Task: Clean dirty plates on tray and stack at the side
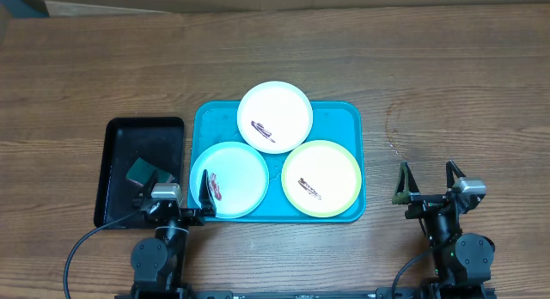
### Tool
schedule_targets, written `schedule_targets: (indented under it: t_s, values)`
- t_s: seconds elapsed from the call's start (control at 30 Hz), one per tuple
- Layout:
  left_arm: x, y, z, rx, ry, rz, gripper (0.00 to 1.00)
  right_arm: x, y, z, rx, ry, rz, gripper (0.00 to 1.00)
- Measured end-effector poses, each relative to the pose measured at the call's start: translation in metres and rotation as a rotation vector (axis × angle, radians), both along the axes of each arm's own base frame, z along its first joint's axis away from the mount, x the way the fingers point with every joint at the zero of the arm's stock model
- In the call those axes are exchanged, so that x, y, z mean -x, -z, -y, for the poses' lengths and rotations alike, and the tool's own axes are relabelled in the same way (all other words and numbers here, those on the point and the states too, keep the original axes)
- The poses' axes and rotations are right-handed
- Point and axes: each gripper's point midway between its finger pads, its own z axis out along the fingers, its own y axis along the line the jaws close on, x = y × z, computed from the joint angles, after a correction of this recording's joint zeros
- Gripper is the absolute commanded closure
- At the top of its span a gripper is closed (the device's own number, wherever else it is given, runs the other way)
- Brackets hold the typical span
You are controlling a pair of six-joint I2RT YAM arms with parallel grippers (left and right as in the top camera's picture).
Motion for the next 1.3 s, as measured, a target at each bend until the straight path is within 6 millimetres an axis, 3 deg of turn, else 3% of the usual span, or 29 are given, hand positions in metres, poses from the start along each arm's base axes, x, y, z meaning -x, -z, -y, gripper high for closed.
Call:
schedule_targets:
  t_s: [1.03, 1.1, 1.23, 1.3]
  values:
    - [0.000, -0.002, 0.000, 0.003, 0.002, 0.007, 0.00, 0.000, 0.000, 0.000, 0.000, 0.000, 0.000, 0.00]
    - [0.000, -0.017, 0.009, 0.053, 0.049, 0.068, 0.01, 0.000, 0.000, 0.000, 0.000, 0.000, 0.000, 0.00]
    - [0.013, -0.080, 0.043, 0.187, 0.270, 0.301, 0.00, 0.000, 0.000, 0.000, 0.000, 0.000, 0.000, 0.00]
    - [0.022, -0.101, 0.050, 0.198, 0.326, 0.370, 0.00, 0.000, 0.000, 0.000, 0.000, 0.000, 0.000, 0.00]
